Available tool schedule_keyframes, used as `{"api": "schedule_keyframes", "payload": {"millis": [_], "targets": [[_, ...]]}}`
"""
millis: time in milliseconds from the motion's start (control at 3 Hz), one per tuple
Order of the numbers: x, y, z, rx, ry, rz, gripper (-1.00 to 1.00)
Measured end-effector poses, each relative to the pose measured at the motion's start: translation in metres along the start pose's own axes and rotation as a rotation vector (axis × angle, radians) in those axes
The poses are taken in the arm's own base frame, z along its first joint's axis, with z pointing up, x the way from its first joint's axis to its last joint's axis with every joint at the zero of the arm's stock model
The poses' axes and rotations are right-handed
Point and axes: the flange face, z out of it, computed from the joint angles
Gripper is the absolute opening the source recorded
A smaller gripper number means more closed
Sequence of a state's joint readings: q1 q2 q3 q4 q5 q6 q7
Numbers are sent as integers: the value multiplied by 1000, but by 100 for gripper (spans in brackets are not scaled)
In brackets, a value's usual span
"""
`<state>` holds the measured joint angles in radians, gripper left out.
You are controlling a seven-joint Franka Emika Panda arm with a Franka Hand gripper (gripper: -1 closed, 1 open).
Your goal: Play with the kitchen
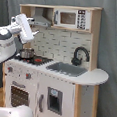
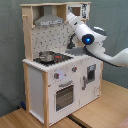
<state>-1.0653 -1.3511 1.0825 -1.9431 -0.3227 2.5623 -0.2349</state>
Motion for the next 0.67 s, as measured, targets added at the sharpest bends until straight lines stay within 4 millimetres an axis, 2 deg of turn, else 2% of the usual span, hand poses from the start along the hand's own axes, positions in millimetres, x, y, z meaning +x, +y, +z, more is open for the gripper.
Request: {"api": "schedule_keyframes", "payload": {"millis": [333,667], "targets": [[22,-16,-46,-23,99,-103,100],[37,-48,-75,-25,190,-196,100]]}}
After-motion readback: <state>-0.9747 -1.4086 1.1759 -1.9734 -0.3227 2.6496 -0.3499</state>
